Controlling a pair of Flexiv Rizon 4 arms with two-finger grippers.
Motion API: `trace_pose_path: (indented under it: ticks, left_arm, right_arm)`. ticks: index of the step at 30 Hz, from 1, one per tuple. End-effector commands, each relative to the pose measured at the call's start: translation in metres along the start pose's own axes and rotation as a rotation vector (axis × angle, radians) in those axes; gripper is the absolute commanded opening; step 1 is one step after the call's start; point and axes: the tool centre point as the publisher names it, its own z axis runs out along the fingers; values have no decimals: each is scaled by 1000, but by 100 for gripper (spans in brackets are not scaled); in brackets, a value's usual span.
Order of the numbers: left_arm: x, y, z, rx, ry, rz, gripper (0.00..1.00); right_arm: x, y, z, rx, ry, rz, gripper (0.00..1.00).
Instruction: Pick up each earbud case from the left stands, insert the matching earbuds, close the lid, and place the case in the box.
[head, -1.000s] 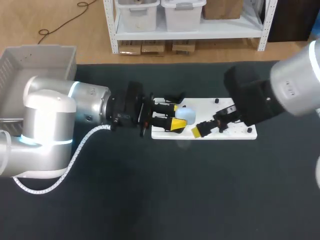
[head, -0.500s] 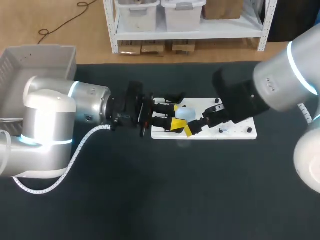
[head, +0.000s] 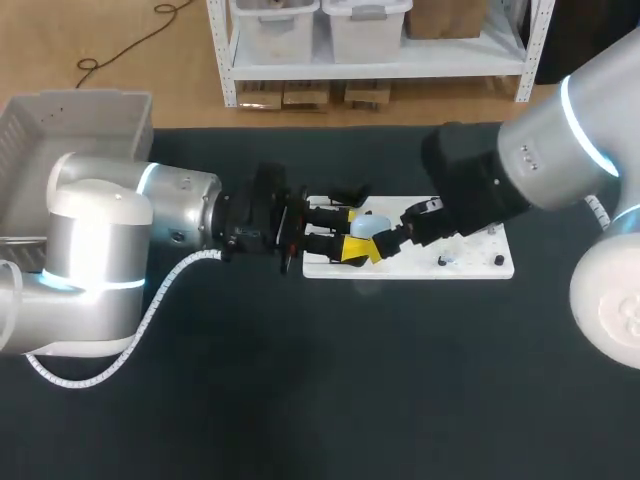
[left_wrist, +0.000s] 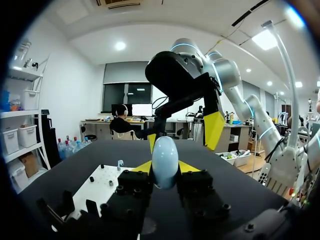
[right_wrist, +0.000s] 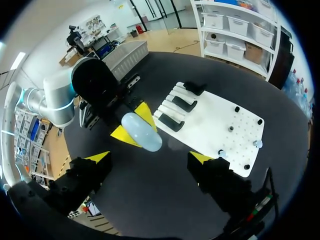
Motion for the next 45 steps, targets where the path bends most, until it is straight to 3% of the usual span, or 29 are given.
trace_pose_path:
  ticks: [1, 45]
  left_arm:
    - [1, 0, 1, -2, -1, 1, 0]
    - [1, 0, 1, -2, -1, 1, 0]
  right_arm:
    - [-2, -4, 0, 7, -1, 5, 100]
    - [-13, -21, 4, 40, -5, 38, 100]
